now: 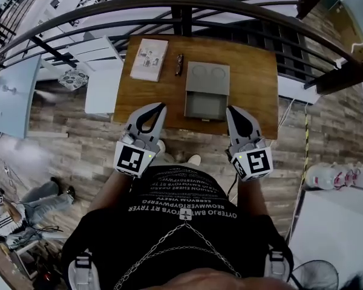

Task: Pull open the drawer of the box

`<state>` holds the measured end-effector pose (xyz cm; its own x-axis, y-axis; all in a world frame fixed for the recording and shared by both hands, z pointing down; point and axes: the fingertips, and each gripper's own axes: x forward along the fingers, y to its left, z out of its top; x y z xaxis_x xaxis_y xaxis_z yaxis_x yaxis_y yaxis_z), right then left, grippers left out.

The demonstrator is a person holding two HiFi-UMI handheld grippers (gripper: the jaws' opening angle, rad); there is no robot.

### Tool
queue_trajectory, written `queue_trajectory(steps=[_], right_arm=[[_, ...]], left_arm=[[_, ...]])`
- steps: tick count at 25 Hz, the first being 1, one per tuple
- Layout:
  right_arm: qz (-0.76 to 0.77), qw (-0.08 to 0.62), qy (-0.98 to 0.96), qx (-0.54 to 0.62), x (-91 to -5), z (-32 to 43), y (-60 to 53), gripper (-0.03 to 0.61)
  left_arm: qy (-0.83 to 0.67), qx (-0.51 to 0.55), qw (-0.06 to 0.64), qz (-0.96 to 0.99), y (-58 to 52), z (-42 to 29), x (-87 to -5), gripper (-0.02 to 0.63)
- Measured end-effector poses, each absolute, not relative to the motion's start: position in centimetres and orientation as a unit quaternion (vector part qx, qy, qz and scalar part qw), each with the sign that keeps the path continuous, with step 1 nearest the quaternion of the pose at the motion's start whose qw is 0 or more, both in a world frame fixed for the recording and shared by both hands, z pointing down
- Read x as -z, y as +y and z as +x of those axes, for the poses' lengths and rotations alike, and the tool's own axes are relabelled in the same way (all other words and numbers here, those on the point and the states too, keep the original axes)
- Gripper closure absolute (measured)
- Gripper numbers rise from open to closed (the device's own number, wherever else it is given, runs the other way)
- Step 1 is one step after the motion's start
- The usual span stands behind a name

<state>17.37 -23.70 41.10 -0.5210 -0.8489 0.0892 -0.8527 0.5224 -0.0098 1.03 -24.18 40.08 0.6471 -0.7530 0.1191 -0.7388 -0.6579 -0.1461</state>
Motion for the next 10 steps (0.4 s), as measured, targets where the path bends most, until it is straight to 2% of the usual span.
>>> queue_trajectory(steps=[10], right_arm=[[0.511,0.040,-0.859,-0.004,-40.7,12.4,-28.7,0.583]], left_arm=[[0.411,0.092,0.038,-0.906,-28.2,-5.9,-40.9,0.614]])
